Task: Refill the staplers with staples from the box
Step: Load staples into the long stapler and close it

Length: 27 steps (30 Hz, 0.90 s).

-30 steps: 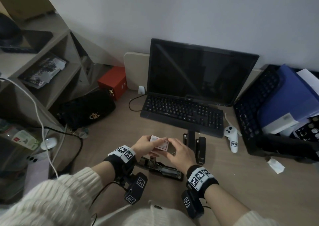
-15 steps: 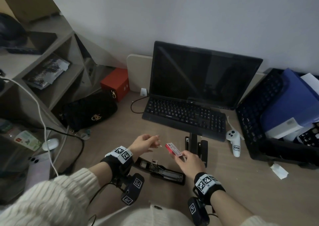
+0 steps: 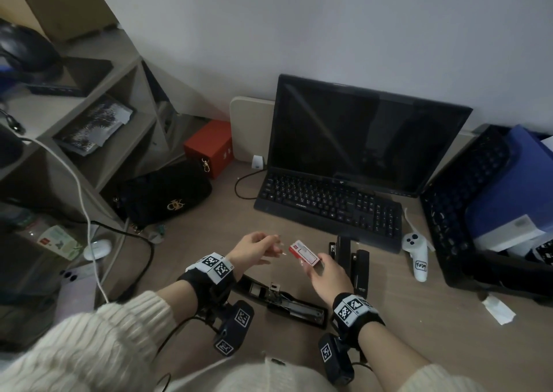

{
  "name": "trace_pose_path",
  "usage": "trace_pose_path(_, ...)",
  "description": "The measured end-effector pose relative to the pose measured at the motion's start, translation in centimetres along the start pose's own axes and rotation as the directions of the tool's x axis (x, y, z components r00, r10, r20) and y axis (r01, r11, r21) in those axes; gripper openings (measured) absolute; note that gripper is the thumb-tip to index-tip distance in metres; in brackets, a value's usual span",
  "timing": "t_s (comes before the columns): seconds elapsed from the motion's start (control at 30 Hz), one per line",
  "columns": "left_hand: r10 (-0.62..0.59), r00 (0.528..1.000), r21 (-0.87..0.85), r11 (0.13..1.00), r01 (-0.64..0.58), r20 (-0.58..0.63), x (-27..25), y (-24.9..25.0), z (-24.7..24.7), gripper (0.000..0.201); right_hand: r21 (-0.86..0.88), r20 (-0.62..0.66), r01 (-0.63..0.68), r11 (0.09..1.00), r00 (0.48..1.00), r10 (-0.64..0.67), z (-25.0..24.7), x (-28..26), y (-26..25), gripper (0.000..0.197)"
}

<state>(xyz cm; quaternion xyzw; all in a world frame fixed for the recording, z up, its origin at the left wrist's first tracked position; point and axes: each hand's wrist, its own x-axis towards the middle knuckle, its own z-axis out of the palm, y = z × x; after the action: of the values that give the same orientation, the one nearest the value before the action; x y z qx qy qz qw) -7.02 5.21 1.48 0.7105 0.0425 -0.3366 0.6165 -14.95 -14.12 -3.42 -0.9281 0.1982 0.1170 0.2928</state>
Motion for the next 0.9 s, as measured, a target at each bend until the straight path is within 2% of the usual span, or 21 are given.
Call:
trace_pose_path(0.13, 0.026, 0.999, 0.017, 1.000, -0.026, -0.030, 0.2, -0.3, -0.4, 0.032, -0.022, 0.036, -0.011, 1.000, 0.999, 0.012, 0.7, 0.1, 0.4, 0.070)
trace_pose_path(0.23, 0.096, 0.995, 0.197, 0.976, -0.092, -0.014, 0.5, -0.3, -1.0, 0.029, -0.050, -0.015, 0.075, 0.996, 0.997, -0.076, 1.1, -0.1, 1.1, 0.055)
trace_pose_path(0.33, 0.196, 0.979, 0.531, 0.825, -0.194, 0.052, 0.6, -0.1, -2.5, 0.025, -0.031, -0.089, 0.209, 0.977, 0.974, -0.211, 0.9, -0.7, 1.7, 0.034)
trace_pose_path(0.4, 0.198, 0.977, 0.653, 0.730, -0.203, 0.082, 0.3, 0.3, -3.4, 0.031, -0.032, -0.024, 0.249, 0.968, 0.968, -0.250, 0.8, -1.2, 2.4, 0.029)
trace_pose_path(0.47, 0.125, 0.984, 0.708, 0.684, -0.177, 0.126, 0.2, 0.5, -4.3, 0.043, -0.003, 0.132, 0.208, 0.978, 0.970, -0.206, 1.0, -1.6, 3.0, 0.036)
trace_pose_path(0.53, -0.016, 0.984, 0.764, 0.632, -0.127, 0.178, 0.1, 0.4, -4.9, 0.056, 0.002, 0.249, 0.134, 0.991, 0.960, -0.130, 1.2, -1.7, 3.7, 0.052)
trace_pose_path(0.6, -0.146, 0.966, 0.835, 0.541, -0.102, 0.213, 0.1, 0.0, -5.0, 0.062, -0.088, 0.337, 0.121, 0.989, 0.938, -0.084, 1.3, -1.9, 3.9, 0.074)
trace_pose_path(0.67, -0.214, 0.948, 0.867, 0.488, -0.106, 0.237, 0.0, -0.4, -5.0, 0.067, -0.220, 0.404, 0.153, 0.963, 0.913, -0.053, 1.3, -2.2, 3.9, 0.089)
trace_pose_path(0.8, -0.205, 0.950, 0.901, 0.412, -0.136, 0.237, 0.0, -1.3, -4.8, 0.064, -0.335, 0.392, 0.176, 0.926, 0.919, -0.033, 2.2, -2.6, 3.9, 0.078)
trace_pose_path(0.9, -0.200, 0.951, 0.900, 0.413, -0.137, 0.237, 0.1, -1.9, -4.5, 0.061, -0.328, 0.347, 0.152, 0.932, 0.937, -0.031, 2.5, -2.7, 4.1, 0.070)
